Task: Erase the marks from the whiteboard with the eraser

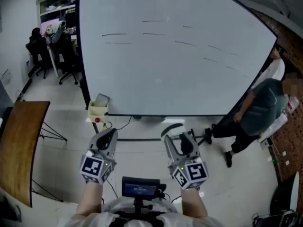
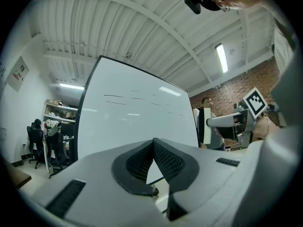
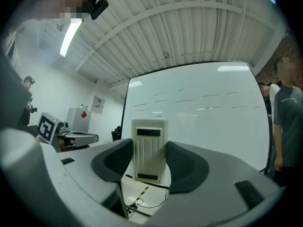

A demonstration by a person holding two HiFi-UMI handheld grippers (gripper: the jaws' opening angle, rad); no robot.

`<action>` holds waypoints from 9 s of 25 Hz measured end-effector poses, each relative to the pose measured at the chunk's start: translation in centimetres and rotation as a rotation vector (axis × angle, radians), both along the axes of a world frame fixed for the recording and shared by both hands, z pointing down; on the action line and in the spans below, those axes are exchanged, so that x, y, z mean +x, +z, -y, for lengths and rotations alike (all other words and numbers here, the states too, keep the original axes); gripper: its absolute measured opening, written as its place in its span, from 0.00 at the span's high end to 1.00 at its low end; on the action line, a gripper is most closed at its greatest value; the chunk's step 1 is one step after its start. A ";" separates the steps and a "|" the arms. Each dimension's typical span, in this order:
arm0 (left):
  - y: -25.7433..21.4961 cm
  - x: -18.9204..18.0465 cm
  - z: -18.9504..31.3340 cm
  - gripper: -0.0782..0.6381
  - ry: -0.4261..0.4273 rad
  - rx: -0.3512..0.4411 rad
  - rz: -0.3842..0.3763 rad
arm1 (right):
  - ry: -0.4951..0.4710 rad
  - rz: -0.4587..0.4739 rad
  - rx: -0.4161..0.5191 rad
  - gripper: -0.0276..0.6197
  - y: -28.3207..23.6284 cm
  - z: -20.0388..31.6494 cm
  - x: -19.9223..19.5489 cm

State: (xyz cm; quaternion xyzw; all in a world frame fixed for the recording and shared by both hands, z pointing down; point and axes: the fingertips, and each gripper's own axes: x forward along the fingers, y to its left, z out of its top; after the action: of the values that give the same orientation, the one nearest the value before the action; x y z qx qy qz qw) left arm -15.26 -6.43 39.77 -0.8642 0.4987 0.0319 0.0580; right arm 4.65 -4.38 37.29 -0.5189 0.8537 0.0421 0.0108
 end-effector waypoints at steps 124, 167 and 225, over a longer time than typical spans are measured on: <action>-2.4 2.1 27.5 0.89 -0.034 0.052 0.032 | 0.095 -0.260 0.339 0.61 -22.1 30.8 -0.6; -1.8 3.7 25.8 0.89 0.001 0.003 0.049 | 0.020 0.018 0.068 0.62 -6.9 25.5 4.1; -0.9 18.1 -2.3 0.89 -0.019 0.012 0.076 | -0.124 0.039 -0.002 0.62 -0.2 -0.2 13.4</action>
State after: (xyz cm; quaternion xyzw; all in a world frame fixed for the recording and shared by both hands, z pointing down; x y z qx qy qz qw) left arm 2.87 -4.17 38.91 -0.8596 0.5042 0.0016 0.0823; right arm 18.07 -4.15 37.08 -0.4656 0.8840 0.0305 0.0295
